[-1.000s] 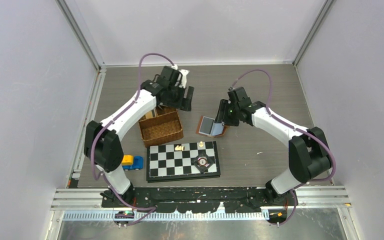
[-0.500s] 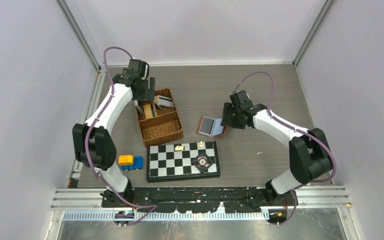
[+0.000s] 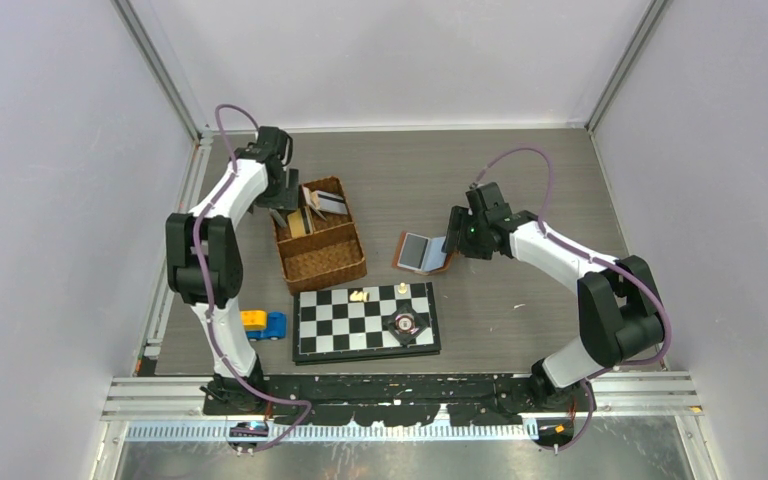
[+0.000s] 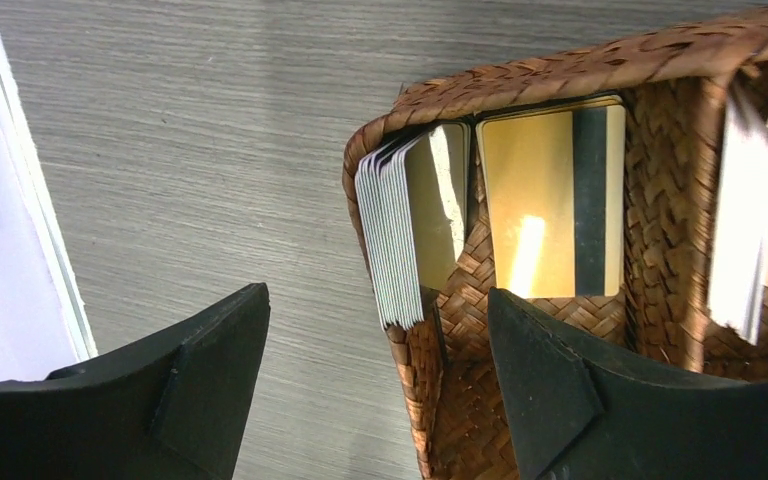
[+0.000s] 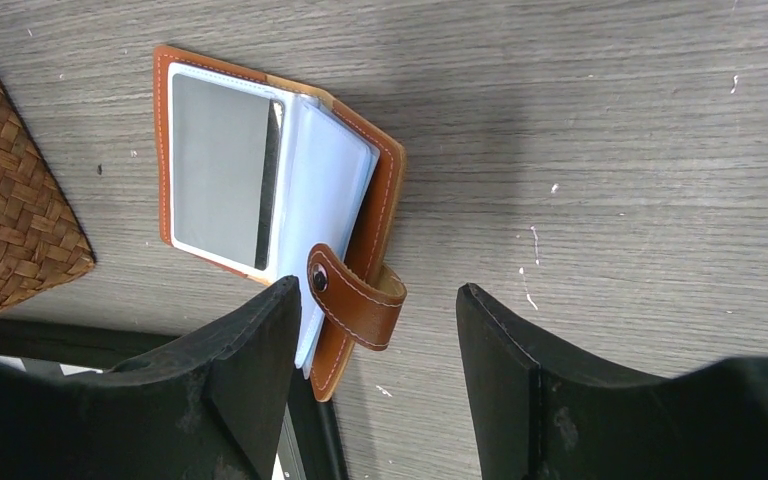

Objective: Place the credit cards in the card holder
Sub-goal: Pick up the credit card from the storage box.

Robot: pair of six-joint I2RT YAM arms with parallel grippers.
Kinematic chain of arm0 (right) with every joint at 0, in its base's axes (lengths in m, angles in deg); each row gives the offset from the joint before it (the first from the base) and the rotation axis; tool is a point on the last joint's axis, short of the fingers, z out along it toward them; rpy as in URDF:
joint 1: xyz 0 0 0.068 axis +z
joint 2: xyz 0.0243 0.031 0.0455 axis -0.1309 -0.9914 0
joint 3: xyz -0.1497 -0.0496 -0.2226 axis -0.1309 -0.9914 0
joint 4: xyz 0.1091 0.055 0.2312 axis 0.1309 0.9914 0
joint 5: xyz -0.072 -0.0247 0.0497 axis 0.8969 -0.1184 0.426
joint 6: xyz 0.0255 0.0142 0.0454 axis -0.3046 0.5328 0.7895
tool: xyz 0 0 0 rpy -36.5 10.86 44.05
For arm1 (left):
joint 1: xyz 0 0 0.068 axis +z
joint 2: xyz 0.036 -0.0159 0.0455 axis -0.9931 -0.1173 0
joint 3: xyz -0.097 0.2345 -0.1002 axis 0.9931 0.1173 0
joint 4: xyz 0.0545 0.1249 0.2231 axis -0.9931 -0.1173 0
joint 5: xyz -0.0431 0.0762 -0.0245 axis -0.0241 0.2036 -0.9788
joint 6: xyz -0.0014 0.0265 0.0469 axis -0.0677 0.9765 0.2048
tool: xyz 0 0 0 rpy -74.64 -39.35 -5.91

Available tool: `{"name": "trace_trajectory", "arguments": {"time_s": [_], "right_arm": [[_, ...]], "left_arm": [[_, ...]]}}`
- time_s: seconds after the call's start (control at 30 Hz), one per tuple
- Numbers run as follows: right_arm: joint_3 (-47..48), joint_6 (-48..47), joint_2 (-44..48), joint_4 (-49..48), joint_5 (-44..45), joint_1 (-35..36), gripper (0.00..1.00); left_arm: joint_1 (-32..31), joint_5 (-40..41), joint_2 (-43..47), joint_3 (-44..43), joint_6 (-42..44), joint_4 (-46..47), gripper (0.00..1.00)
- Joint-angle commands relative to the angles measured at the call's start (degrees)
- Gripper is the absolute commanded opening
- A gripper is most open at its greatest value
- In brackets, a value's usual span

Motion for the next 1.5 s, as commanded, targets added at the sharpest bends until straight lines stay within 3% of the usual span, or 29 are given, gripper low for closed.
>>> {"name": "trace_trajectory", "arguments": {"time_s": [0.0, 0.57, 0.97, 1.13, 1.37, 1.47], "right_arm": [[-0.65, -0.48, 2.23, -2.76, -1.54, -0.43, 0.63], [-0.95, -0.29, 1.31, -3.43, -2.42, -0.72, 0.63], [-0.87, -0.29, 0.79, -3.55, -2.9, -0.79, 0.63], [-0.77, -0.2, 0.52, -3.56, -3.06, -0.87, 0.63], [-0.86, -0.29, 0.48, -3.47, -3.04, -0.82, 0.62], [-0.87, -0.2, 0.58, -3.49, -2.95, -0.8, 0.62]], "left_arm": [[1.6, -0.81, -0.96, -3.1, 0.67, 0.83, 0.82], [6.38, -6.49, 0.66, -2.9, -2.48, 2.54, 0.77], [6.41, -7.21, 4.37, -1.37, -2.93, 3.45, 0.64], [6.41, -8.54, 4.46, -1.25, -3.32, 3.36, 0.55], [6.41, -10.66, 4.98, -0.76, -4.36, 3.57, 0.28], [6.41, -11.49, 5.31, -0.25, -4.76, 4.15, 0.21]]}}
